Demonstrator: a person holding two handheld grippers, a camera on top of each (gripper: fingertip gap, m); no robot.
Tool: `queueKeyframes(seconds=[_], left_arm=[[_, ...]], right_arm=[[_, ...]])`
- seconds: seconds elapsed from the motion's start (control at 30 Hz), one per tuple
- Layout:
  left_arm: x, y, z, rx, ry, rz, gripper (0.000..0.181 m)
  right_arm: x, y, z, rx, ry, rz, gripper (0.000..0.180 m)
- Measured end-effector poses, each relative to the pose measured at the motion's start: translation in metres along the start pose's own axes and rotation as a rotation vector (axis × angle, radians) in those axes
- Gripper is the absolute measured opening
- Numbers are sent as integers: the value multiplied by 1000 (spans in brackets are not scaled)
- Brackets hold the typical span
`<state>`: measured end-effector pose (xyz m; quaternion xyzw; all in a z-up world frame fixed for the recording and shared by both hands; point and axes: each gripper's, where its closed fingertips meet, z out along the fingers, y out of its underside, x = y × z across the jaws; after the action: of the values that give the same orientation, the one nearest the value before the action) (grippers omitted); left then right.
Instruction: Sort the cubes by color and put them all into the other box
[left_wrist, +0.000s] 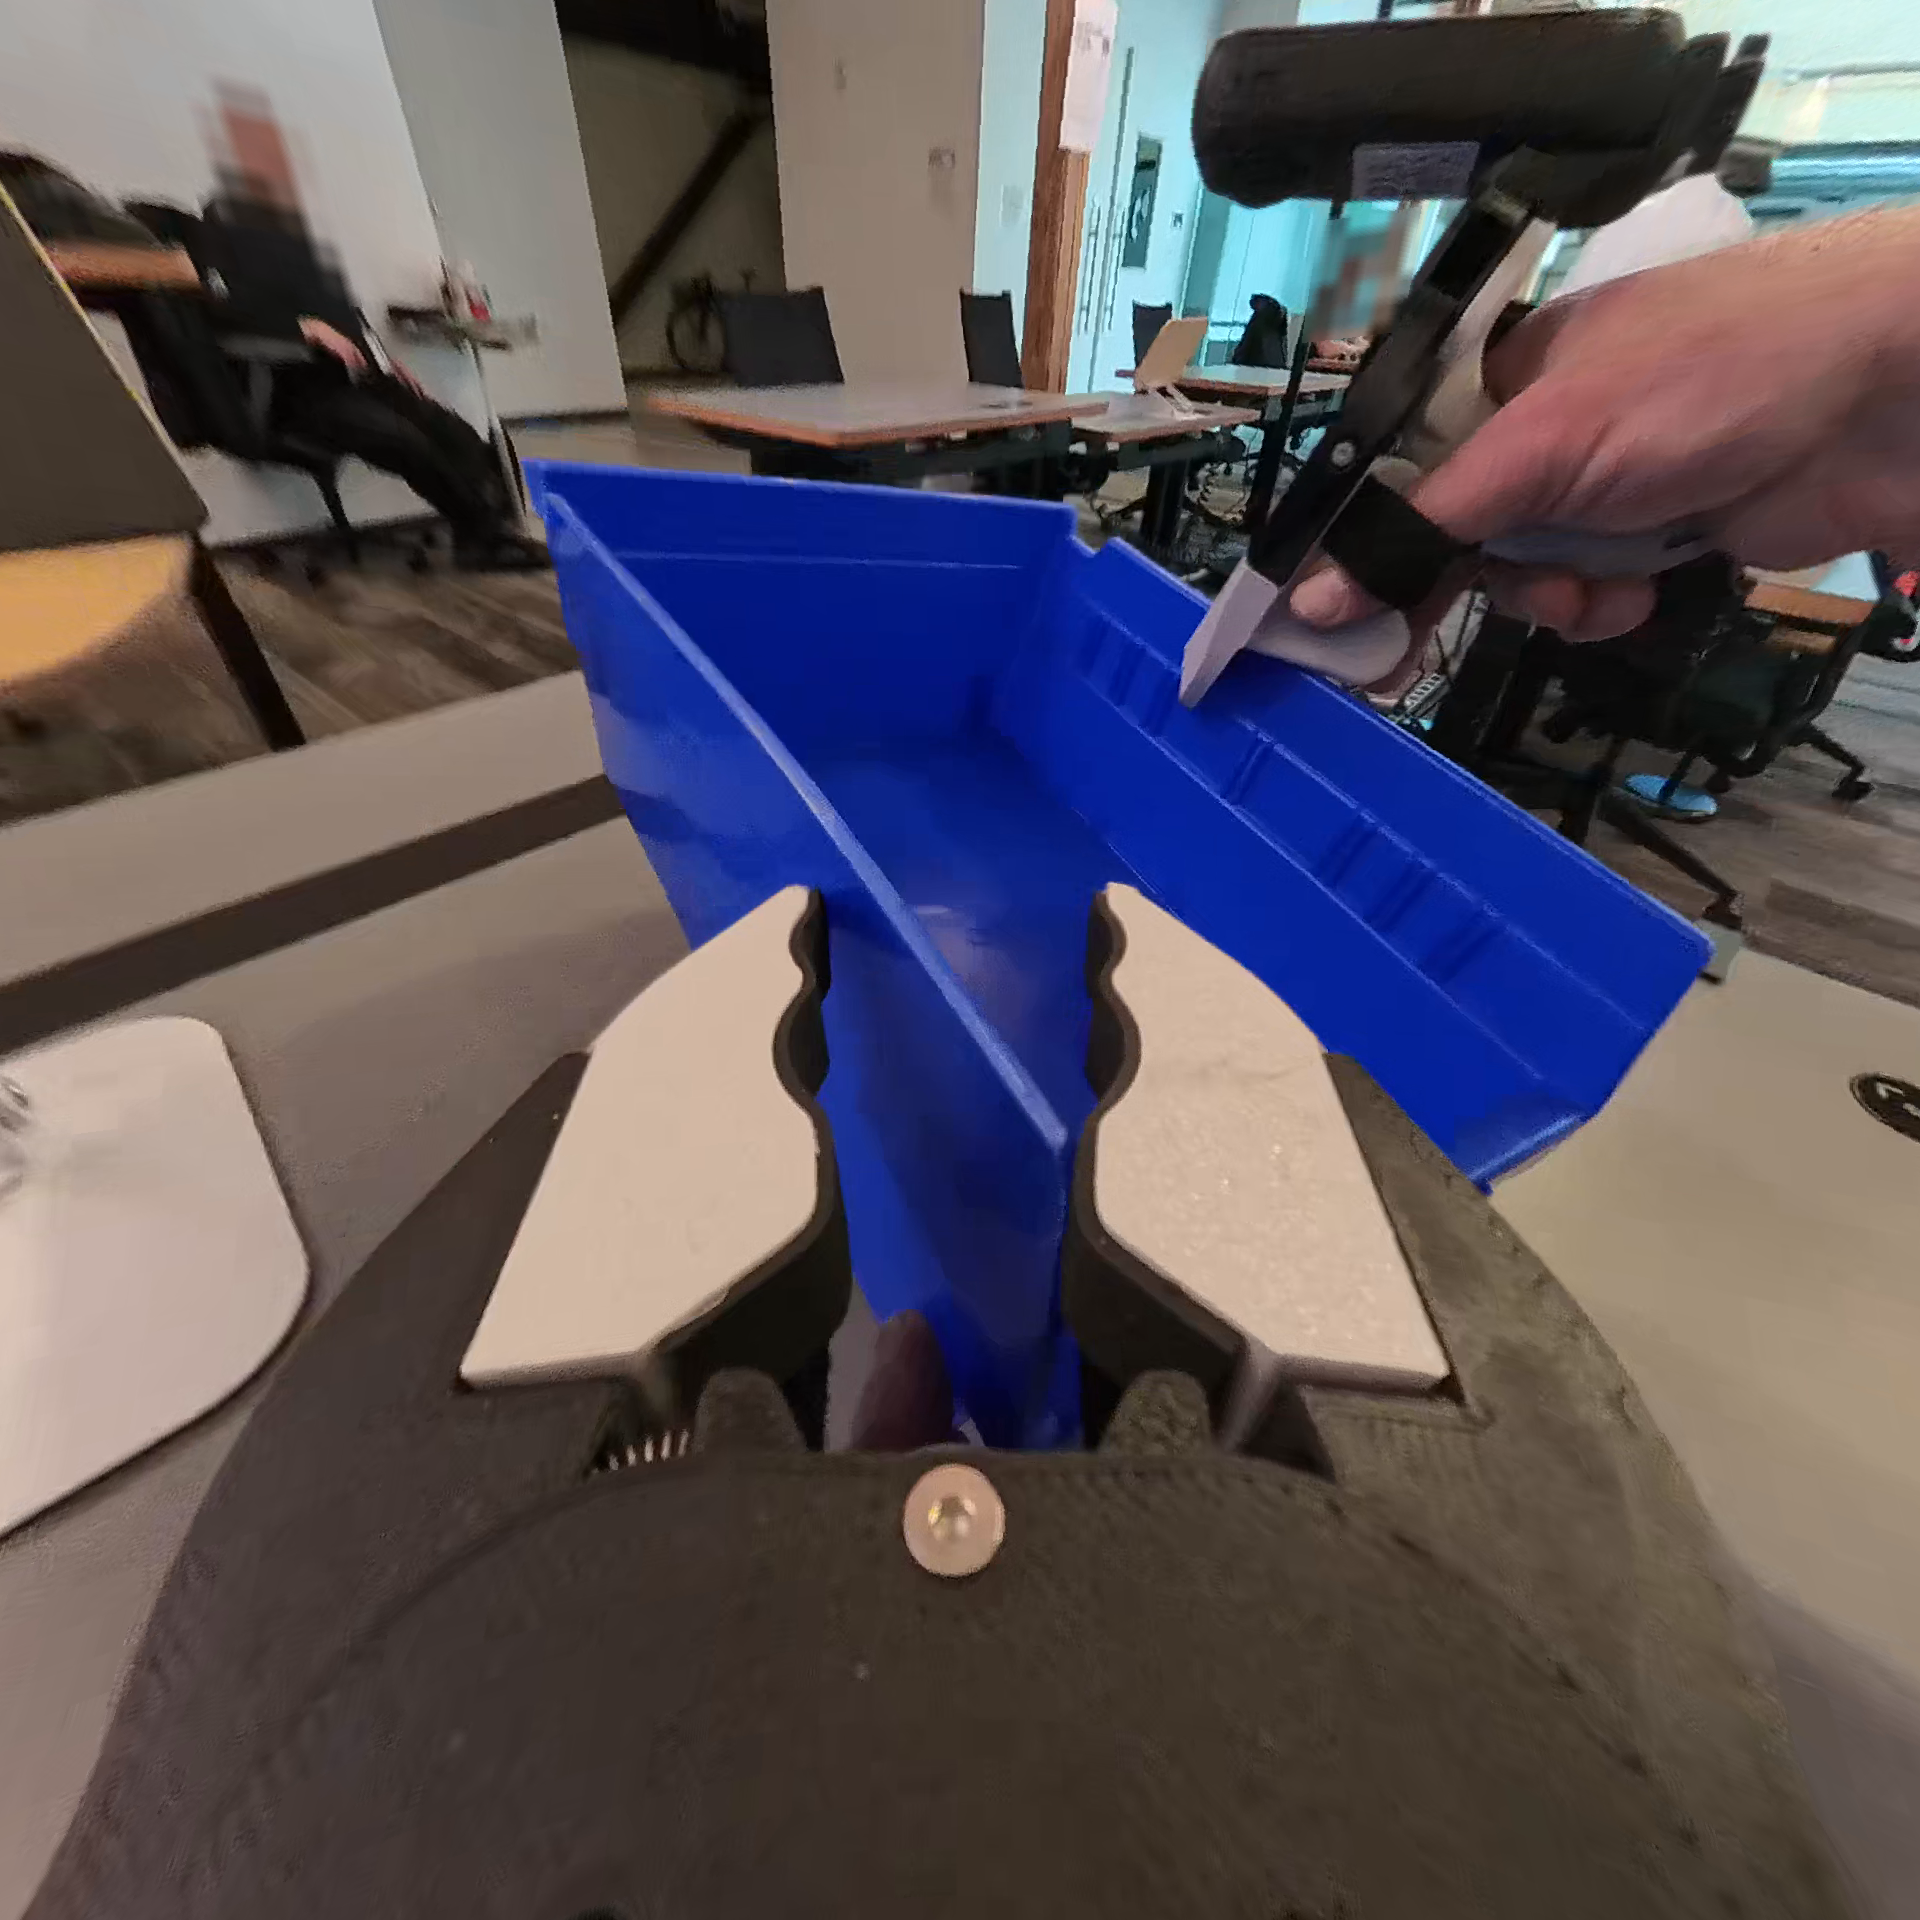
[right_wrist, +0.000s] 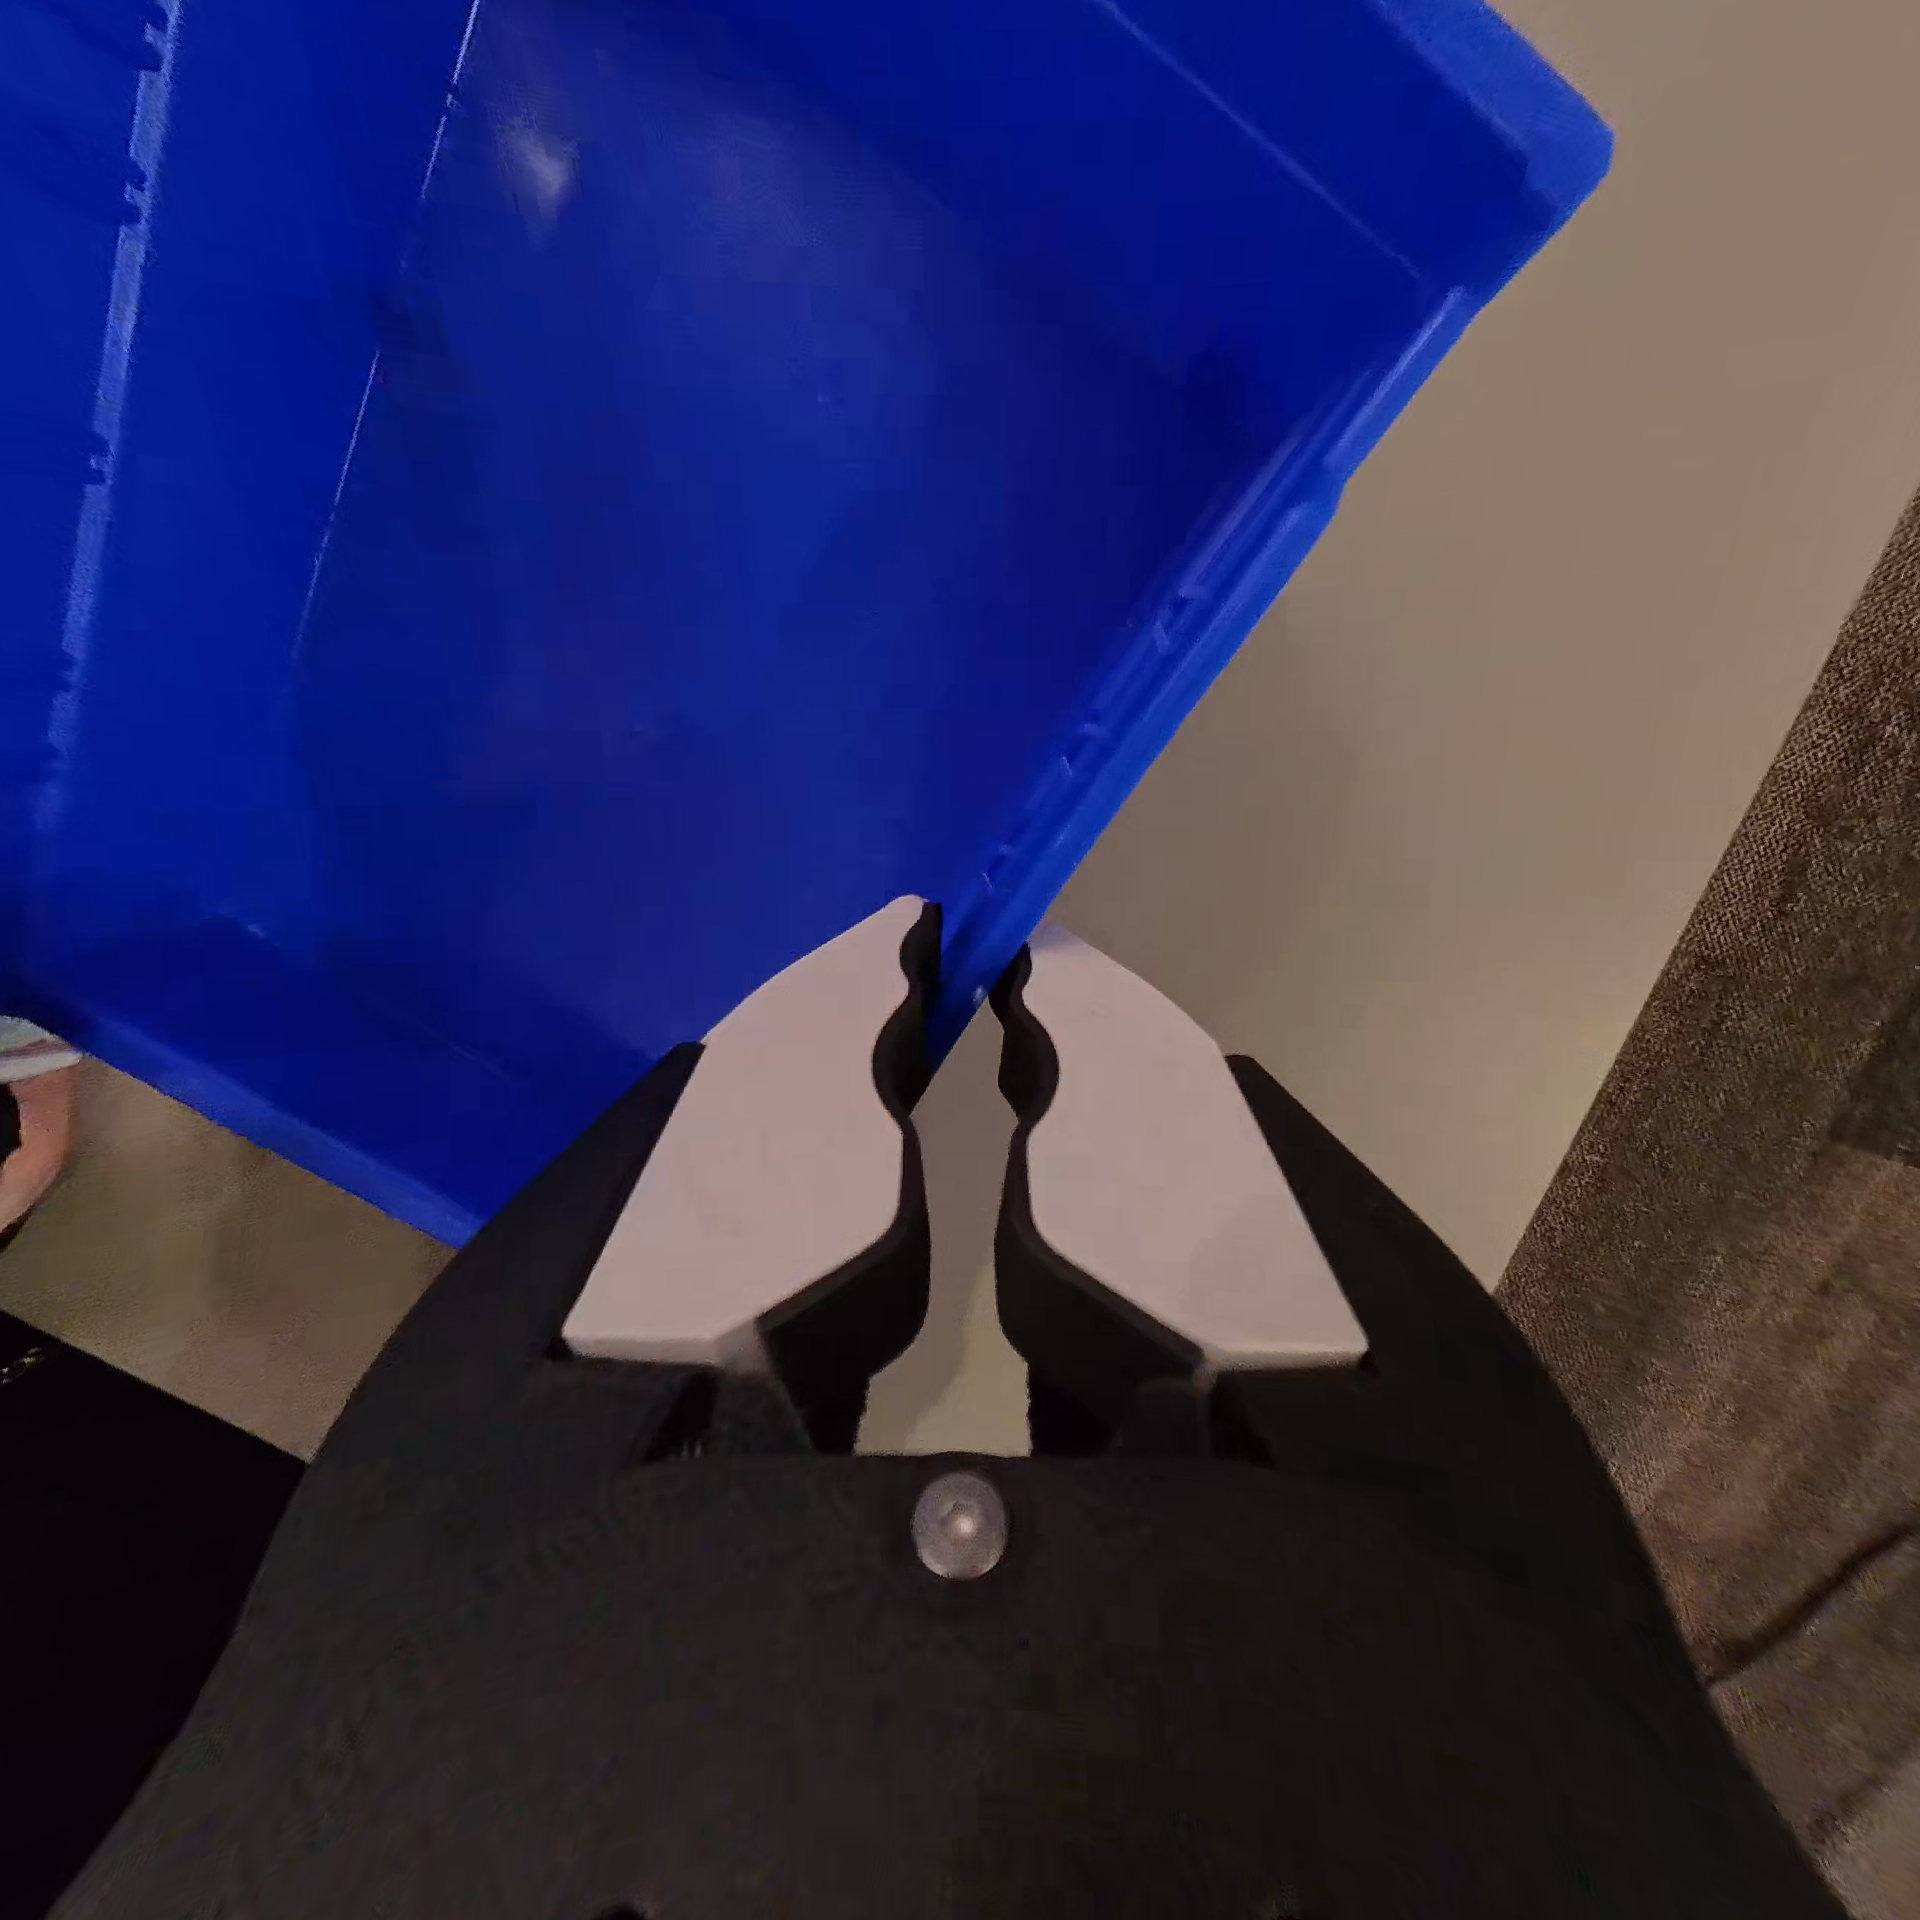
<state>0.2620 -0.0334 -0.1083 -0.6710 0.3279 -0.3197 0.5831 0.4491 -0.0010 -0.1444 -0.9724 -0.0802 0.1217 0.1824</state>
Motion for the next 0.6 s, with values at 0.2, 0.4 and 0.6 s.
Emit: queueKeyframes(seconds=[0.2, 0.4, 0.6], left_arm=[[-19, 12, 20, -34, 1, -159, 53], [-32, 14, 34, -20, -29, -241, 57], [-47, 17, 57, 32, -15, -316, 59]], right_arm=[[15, -38, 33, -153, -10, -58, 8], [22, -75, 52, -217, 8, -119, 7], [39, -107, 61, -234, 57, -144, 7]])
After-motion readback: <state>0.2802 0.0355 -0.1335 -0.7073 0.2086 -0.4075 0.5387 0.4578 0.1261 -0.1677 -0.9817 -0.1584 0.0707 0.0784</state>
